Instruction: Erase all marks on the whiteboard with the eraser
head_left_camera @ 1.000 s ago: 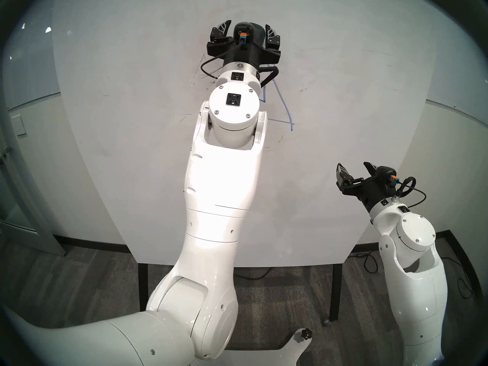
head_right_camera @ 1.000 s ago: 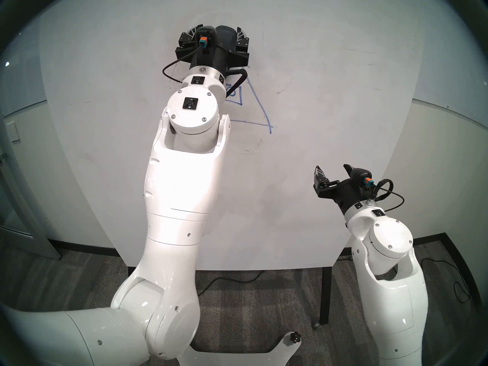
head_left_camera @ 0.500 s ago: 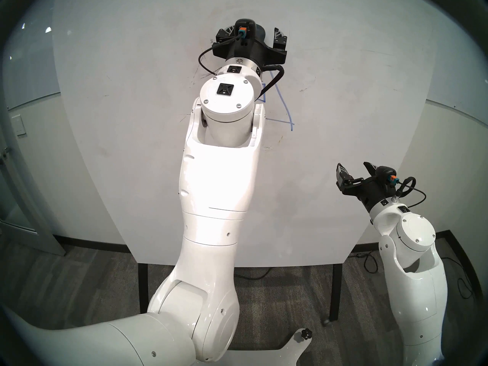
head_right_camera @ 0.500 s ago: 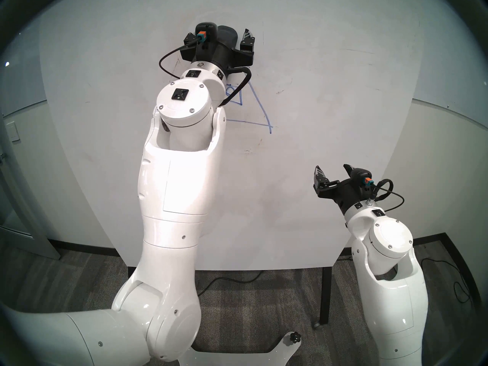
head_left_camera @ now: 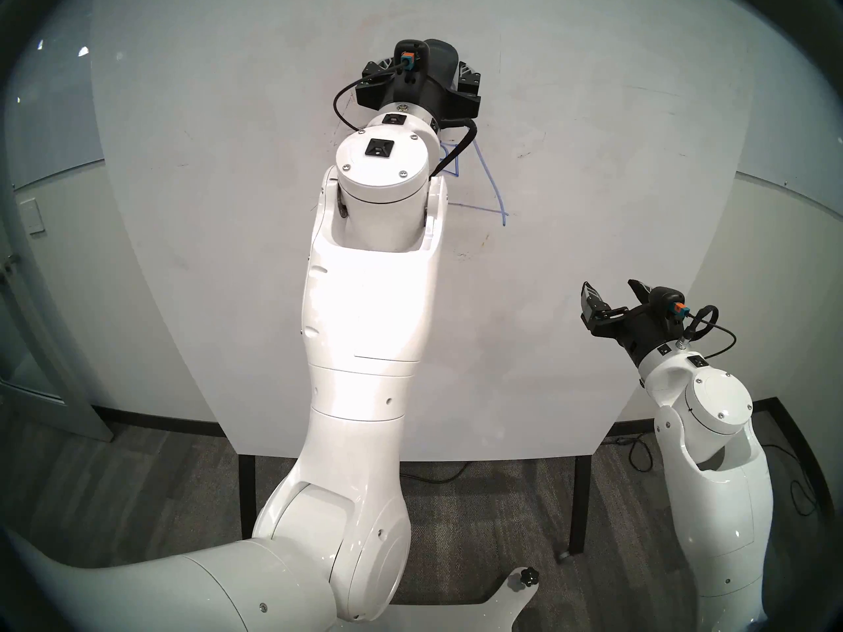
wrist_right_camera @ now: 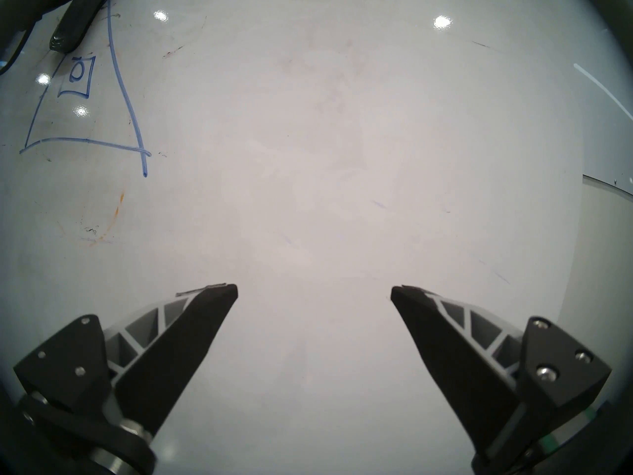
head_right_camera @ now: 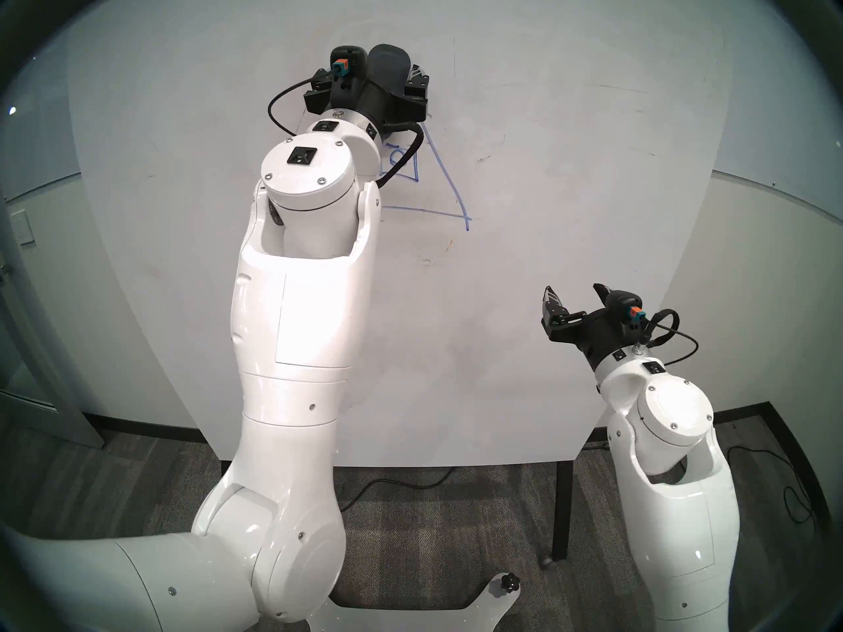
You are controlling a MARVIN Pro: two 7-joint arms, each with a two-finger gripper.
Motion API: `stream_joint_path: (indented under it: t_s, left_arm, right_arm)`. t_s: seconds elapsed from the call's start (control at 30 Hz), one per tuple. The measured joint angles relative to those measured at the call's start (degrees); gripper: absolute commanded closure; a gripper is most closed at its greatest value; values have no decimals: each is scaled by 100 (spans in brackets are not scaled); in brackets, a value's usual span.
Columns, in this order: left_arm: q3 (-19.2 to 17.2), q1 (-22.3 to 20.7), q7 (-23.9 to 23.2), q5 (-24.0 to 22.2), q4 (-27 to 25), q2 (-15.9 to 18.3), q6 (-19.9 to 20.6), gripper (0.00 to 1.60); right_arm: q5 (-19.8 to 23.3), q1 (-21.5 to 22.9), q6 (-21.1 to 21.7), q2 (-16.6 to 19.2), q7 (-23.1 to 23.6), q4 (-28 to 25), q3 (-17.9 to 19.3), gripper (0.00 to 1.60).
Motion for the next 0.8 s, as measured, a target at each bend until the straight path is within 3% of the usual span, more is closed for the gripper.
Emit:
stream_joint_path:
  t_s: [0.8]
  left_arm:
    - [156, 168, -405, 66, -162, 228, 141, 7]
  right_arm:
    - [0, 0, 0, 0, 0, -1, 0, 0]
